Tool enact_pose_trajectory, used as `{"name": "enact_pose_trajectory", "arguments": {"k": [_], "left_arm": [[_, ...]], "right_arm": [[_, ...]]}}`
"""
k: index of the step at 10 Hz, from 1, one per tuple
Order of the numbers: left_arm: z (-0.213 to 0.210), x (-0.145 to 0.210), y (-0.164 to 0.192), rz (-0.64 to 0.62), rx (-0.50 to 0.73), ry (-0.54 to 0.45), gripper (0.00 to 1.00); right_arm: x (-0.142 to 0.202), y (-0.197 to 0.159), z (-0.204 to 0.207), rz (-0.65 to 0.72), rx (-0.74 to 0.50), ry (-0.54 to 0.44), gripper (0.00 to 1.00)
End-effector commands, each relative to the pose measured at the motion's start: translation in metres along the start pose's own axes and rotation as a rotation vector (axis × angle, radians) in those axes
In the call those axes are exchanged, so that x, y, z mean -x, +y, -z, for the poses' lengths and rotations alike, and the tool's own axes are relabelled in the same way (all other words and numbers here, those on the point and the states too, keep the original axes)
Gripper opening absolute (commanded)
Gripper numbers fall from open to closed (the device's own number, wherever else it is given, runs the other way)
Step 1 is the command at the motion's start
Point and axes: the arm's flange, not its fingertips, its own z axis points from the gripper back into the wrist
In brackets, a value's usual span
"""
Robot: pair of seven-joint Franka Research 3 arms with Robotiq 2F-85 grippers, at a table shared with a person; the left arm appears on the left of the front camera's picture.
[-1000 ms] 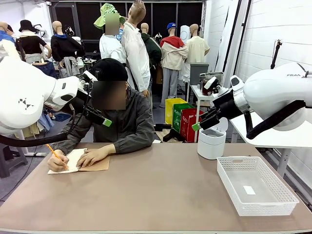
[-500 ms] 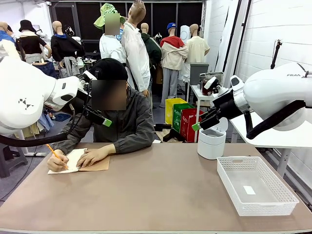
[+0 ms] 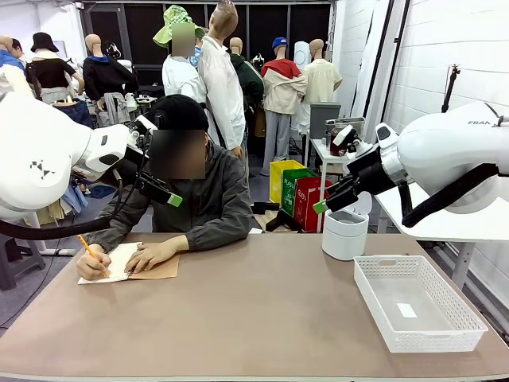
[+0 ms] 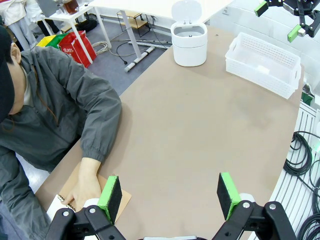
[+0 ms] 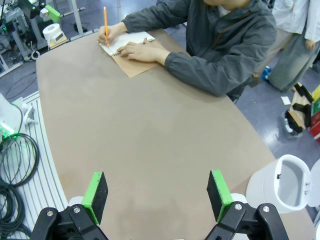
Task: Sort the paper based on its condition.
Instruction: If a person hands you a paper, place it in the Organizing basket , and if it's crumpled, put it in the Trash can.
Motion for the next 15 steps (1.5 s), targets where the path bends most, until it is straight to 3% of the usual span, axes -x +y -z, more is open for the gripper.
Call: {"name": "enact_pose_trajectory", "arguments": {"k": [1,15], "left_arm": [[-0.0004,0.0003,-0.0001,-0.009,0.004,0.003,1.00],[-0.0004,0.0003,-0.0001,-0.009,0.004,0.003,1.00]], "right_arm": [[0.0015,-0.0023,0.0024,-0.006,-0.015,-0.011,1.00],[0.0015,-0.0023,0.0024,-0.006,-0.015,-0.011,1.00]]}}
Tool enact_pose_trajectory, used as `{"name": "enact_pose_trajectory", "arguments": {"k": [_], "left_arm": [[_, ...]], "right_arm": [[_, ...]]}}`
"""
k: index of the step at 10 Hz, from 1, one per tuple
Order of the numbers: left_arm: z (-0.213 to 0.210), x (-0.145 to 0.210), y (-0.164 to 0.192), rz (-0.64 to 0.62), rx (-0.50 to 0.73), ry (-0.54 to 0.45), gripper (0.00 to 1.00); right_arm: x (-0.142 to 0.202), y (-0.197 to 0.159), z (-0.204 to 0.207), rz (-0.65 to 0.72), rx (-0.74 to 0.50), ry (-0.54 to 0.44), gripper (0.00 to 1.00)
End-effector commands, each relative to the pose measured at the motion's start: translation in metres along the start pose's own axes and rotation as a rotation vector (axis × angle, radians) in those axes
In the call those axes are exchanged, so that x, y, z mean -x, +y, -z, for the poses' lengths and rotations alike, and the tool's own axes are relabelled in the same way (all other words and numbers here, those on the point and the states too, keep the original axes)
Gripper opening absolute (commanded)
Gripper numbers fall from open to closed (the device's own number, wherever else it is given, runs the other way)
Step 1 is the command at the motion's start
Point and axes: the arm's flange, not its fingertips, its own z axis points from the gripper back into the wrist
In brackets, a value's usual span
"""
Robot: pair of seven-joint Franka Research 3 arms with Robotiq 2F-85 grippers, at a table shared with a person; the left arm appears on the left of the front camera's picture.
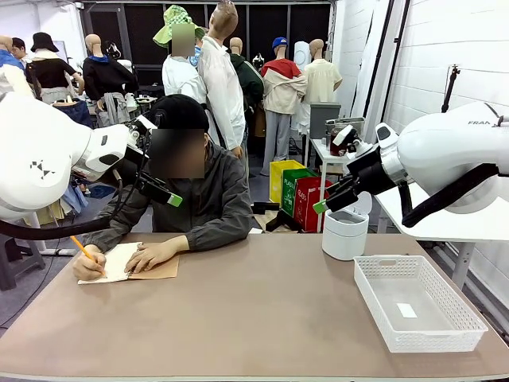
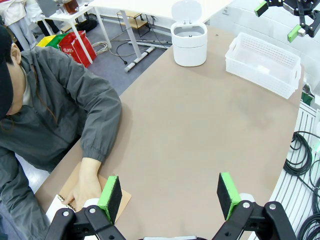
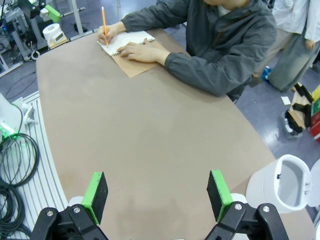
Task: Sort the paper based on its condition.
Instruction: If a person hands you a paper, place it in the Organizing basket , and if it's crumpled, put it in the Trash can.
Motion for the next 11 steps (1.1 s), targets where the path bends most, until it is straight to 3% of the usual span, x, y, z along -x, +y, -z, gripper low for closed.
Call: {"name": "enact_pose_trajectory", "arguments": {"k": [1,11], "left_arm": [[-0.0004,0.0003,-0.0001,-0.009,0.004,0.003,1.00],[-0.0004,0.0003,-0.0001,-0.009,0.004,0.003,1.00]], "right_arm": [[0.0015,-0.0023,0.0024,-0.006,-0.015,-0.011,1.00],[0.0015,-0.0023,0.0024,-0.006,-0.015,-0.011,1.00]]}}
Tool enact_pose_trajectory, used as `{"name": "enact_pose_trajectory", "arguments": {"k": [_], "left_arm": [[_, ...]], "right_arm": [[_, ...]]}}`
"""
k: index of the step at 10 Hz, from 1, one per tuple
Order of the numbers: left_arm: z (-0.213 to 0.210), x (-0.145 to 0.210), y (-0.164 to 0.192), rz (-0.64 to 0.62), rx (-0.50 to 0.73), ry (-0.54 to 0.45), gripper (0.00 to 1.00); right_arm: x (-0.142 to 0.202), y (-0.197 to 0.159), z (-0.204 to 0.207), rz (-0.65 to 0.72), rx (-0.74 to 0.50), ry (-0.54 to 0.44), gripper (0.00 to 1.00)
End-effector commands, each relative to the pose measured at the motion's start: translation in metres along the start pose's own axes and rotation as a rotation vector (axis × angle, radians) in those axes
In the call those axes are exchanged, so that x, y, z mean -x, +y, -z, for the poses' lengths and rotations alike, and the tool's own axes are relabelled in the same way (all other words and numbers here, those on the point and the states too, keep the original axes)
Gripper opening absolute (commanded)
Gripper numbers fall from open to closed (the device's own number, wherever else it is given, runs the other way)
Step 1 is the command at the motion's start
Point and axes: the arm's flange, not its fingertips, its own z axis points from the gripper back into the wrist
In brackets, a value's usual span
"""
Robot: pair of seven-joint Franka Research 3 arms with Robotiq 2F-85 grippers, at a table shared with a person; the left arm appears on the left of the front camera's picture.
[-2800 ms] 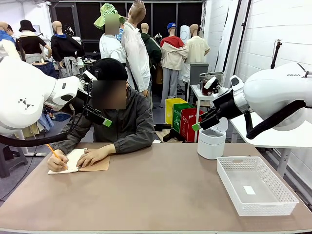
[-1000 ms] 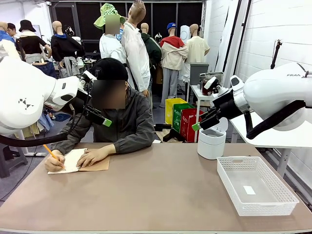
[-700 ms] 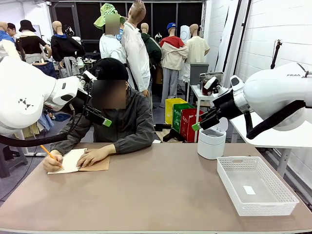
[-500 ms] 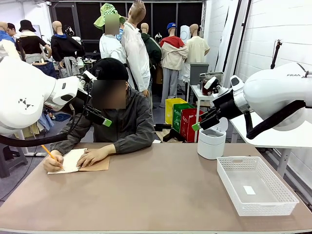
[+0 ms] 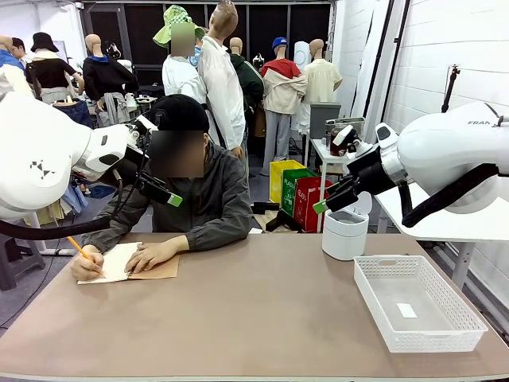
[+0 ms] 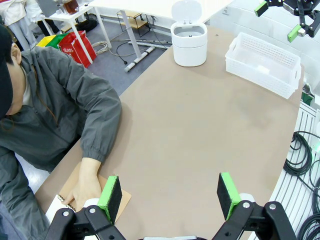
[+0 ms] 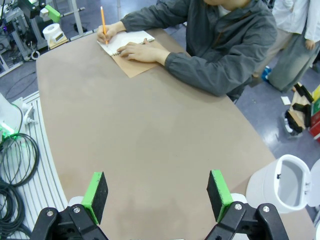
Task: Sort the paper based on its condition.
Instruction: If a person hands you a paper, place it in the Organizing basket , and if it's crumpled, put it in the Trash can.
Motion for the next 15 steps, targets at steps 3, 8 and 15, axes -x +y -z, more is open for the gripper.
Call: {"name": "enact_pose_trajectory", "arguments": {"k": [3,8,15], "left_arm": [[-0.0004,0.0003,-0.0001,-0.009,0.004,0.003,1.00],[-0.0004,0.0003,-0.0001,-0.009,0.004,0.003,1.00],[-0.0004,0.0003,-0.0001,-0.009,0.004,0.003,1.00]], "right_arm": [[0.0015,-0.0023,0.0024,-0.006,-0.015,-0.011,1.00],[0.0015,-0.0023,0.0024,-0.006,-0.015,-0.011,1.00],[0.0015,-0.0023,0.0024,-0.006,-0.015,-0.011,1.00]]}}
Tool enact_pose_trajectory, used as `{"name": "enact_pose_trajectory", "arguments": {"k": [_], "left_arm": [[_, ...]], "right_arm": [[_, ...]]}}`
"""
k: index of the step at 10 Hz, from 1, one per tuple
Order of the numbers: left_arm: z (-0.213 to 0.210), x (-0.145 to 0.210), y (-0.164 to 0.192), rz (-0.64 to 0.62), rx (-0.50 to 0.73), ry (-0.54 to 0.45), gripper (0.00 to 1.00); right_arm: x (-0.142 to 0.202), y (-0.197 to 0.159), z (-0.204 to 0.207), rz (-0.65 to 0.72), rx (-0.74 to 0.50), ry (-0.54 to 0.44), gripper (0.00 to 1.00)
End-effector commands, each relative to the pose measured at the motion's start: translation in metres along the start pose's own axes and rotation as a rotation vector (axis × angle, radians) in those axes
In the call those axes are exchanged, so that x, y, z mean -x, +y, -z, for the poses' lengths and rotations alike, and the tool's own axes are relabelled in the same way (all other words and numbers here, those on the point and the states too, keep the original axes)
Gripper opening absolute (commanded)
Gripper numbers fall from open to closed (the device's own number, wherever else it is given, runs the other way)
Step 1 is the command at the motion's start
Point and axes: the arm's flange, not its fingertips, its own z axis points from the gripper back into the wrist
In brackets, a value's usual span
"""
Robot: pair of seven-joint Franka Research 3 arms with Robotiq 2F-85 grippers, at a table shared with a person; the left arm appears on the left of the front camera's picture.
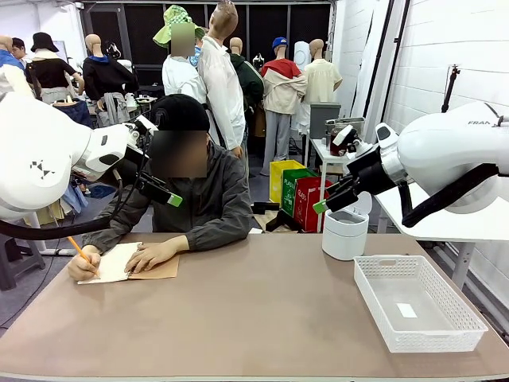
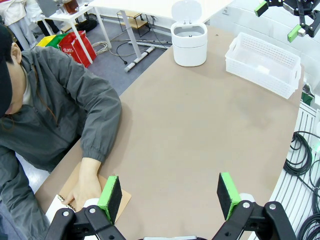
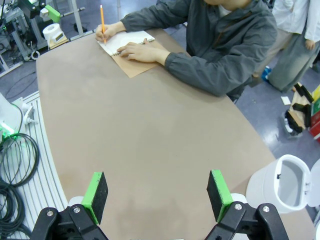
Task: Sort the paper based on its condition.
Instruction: If a person hands you a paper, place it in the Organizing basket , and if it's crumpled, put it in the Trash can.
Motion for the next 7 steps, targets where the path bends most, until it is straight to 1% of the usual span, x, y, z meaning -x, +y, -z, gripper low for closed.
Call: {"name": "enact_pose_trajectory", "arguments": {"k": [1,7], "left_arm": [[-0.0004,0.0003,-0.0001,-0.009,0.004,0.003,1.00],[-0.0004,0.0003,-0.0001,-0.009,0.004,0.003,1.00]], "right_arm": [[0.0015,-0.0023,0.0024,-0.006,-0.015,-0.011,1.00],[0.0015,-0.0023,0.0024,-0.006,-0.015,-0.011,1.00]]}}
